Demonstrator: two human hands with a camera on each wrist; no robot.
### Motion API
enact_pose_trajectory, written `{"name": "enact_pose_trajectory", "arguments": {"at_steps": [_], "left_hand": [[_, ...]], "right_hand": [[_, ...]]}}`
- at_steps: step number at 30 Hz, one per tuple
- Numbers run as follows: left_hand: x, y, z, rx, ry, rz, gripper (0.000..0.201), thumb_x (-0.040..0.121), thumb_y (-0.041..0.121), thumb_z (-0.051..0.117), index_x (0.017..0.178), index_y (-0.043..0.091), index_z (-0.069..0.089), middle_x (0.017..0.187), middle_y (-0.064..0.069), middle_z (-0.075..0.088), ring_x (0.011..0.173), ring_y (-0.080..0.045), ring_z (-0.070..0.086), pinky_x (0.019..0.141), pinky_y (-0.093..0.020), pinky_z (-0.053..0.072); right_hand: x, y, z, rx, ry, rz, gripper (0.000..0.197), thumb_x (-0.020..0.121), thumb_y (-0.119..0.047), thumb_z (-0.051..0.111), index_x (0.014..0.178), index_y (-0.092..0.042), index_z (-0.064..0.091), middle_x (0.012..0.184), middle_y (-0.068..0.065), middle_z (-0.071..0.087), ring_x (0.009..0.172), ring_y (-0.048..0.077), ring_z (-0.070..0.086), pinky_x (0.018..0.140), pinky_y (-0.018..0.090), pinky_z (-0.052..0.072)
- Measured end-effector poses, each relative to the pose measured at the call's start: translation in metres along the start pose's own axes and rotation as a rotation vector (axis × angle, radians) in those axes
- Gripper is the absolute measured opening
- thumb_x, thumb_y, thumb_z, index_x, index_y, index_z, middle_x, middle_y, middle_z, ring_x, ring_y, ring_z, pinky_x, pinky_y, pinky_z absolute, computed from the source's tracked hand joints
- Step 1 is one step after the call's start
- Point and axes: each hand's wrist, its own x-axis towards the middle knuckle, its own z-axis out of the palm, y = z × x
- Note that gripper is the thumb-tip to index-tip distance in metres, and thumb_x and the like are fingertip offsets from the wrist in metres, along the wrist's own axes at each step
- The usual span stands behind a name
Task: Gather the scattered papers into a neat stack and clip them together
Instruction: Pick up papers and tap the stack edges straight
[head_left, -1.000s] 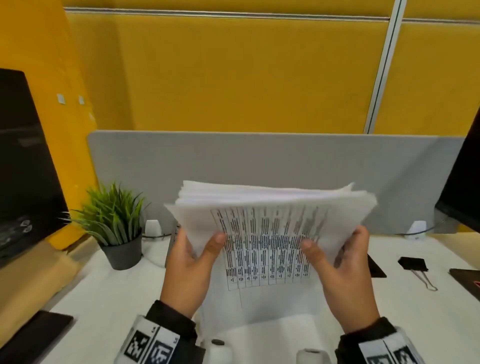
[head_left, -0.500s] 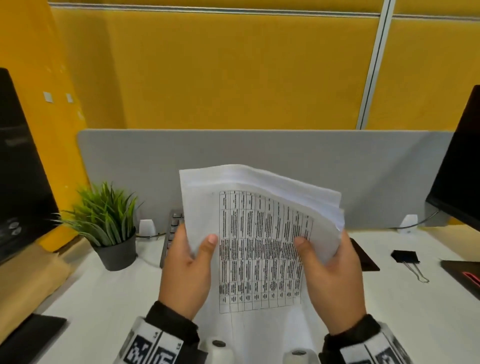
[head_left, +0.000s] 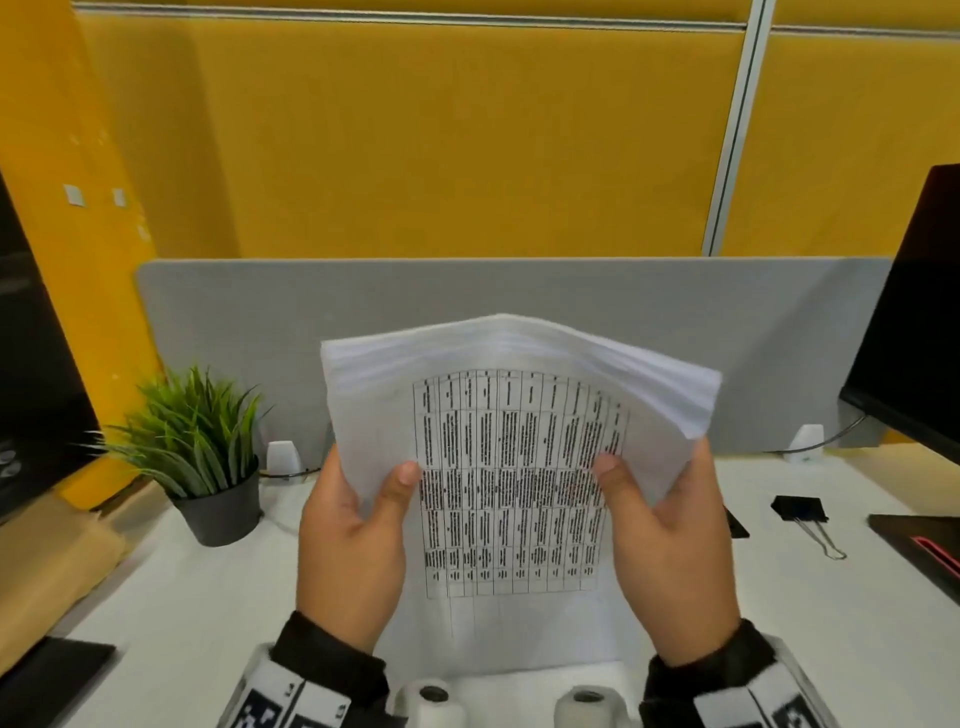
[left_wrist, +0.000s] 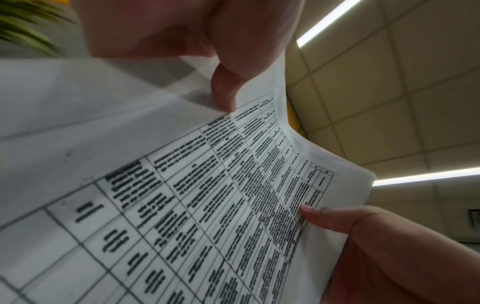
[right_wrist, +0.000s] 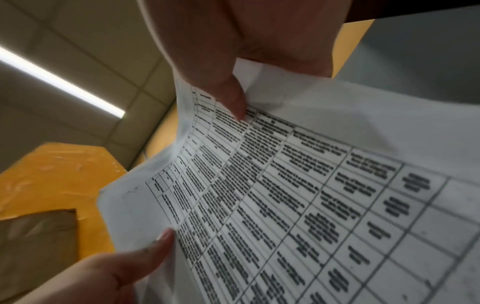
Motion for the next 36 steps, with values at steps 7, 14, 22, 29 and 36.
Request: {"name": "enact_pose_trajectory", "arguments": {"at_steps": [7,14,22,29,36], "left_hand": [[-0.008,-0.007,0.006,0.069,-0.051,-0.009,0.033,0.080,0.018,0.065,0.107,0.035,0.054,0.099,0.020,0.069,0.098,0.006,0.061,0.075,-0.003,0.045],[-0.001,-0.009,0.000,0.044,0.038,-0.040,0.029,0.075,0.039,0.059,0.104,0.037,0.055,0.103,0.023,0.067,0.100,0.003,0.062,0.084,-0.020,0.047],[0.000,-0.026,-0.004,0.013,-0.002,-0.144,0.031,0.082,0.012,0.061,0.105,0.031,0.057,0.106,0.009,0.068,0.102,-0.006,0.063,0.091,-0.027,0.049],[-0.003,-0.034,-0.006,0.040,-0.037,-0.220,0.033,0.081,0.012,0.063,0.109,0.029,0.057,0.107,0.007,0.068,0.102,-0.010,0.063,0.093,-0.035,0.049],[0.000,-0.038,-0.008,0.041,-0.007,-0.217,0.031,0.083,0.010,0.062,0.106,0.030,0.059,0.106,0.010,0.068,0.099,-0.004,0.064,0.088,-0.028,0.048]], "right_hand": [[-0.008,0.006,0.007,-0.140,-0.109,0.042,0.037,0.086,-0.012,0.062,0.101,-0.037,0.040,0.097,-0.024,0.058,0.088,-0.011,0.058,0.066,0.008,0.044],[-0.003,0.004,0.005,0.051,-0.035,0.169,0.019,0.092,-0.004,0.051,0.107,-0.016,0.046,0.095,-0.015,0.059,0.073,-0.021,0.057,0.052,-0.002,0.041],[-0.004,0.019,0.005,0.132,-0.066,0.301,0.032,0.092,0.000,0.049,0.104,-0.030,0.050,0.102,-0.016,0.064,0.077,-0.015,0.062,0.054,0.001,0.045],[-0.007,0.030,0.007,0.050,-0.122,0.362,0.037,0.089,0.006,0.047,0.104,-0.027,0.050,0.092,-0.017,0.062,0.083,-0.009,0.062,0.052,0.001,0.044],[-0.004,0.037,0.005,0.011,-0.151,0.350,0.042,0.090,0.005,0.049,0.112,-0.030,0.049,0.101,-0.019,0.064,0.083,-0.013,0.062,0.057,0.001,0.045]]}}
